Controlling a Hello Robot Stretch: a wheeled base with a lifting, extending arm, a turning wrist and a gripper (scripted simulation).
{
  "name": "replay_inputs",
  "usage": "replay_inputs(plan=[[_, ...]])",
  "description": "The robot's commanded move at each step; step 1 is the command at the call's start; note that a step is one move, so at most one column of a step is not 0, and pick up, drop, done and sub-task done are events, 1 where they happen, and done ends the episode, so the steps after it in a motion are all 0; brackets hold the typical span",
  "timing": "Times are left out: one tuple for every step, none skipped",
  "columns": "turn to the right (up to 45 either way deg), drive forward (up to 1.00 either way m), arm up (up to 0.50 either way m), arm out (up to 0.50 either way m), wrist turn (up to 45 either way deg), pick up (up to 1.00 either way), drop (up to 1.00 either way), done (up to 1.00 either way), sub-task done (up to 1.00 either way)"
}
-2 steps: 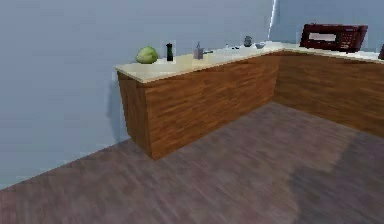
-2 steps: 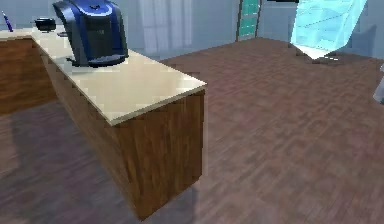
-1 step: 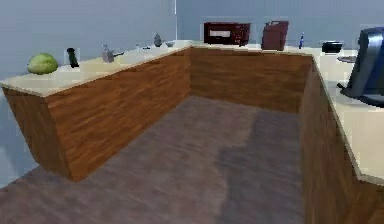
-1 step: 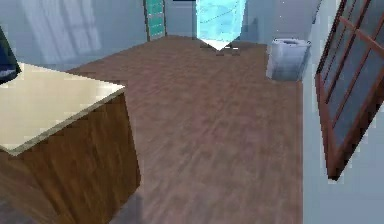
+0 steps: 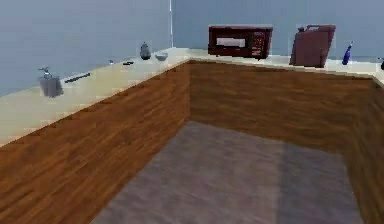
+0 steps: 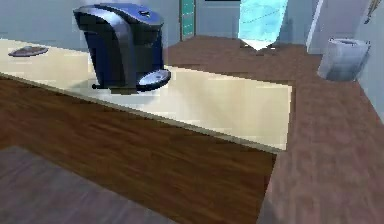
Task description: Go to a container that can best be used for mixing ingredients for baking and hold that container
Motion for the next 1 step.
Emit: replay_inputs(plan=[[0.0, 1.00, 0.00, 0.00, 0.0, 0.00, 0.00, 0.00, 0.00]])
